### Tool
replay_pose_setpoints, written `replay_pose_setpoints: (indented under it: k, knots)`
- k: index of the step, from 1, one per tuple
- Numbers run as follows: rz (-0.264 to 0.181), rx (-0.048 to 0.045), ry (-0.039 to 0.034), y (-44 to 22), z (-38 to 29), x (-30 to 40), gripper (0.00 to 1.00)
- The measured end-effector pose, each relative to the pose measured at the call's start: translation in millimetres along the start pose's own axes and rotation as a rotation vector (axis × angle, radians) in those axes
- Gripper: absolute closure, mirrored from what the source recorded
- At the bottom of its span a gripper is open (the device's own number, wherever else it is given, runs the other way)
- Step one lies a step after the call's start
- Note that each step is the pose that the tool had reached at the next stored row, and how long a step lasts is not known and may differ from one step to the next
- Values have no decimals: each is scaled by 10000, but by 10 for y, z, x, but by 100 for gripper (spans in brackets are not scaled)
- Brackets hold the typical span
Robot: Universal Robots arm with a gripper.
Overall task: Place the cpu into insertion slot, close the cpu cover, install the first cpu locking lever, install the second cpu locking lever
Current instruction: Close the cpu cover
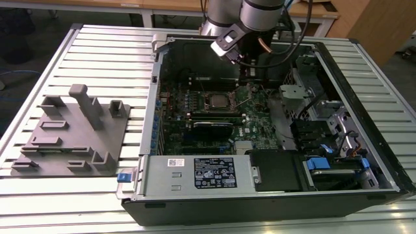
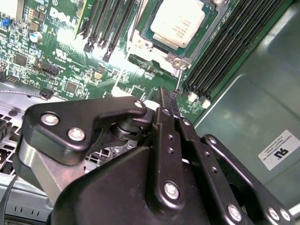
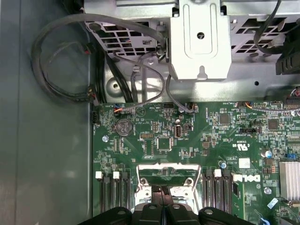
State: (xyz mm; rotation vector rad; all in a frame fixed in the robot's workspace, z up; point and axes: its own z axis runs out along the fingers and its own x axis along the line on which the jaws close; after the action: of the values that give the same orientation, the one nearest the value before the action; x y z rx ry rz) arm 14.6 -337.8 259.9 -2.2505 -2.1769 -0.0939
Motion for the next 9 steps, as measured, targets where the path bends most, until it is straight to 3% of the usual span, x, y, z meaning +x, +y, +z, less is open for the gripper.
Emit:
replay_pose_setpoints:
  k: [9]
  knots:
    - [0,3,0,136,11,19,89]
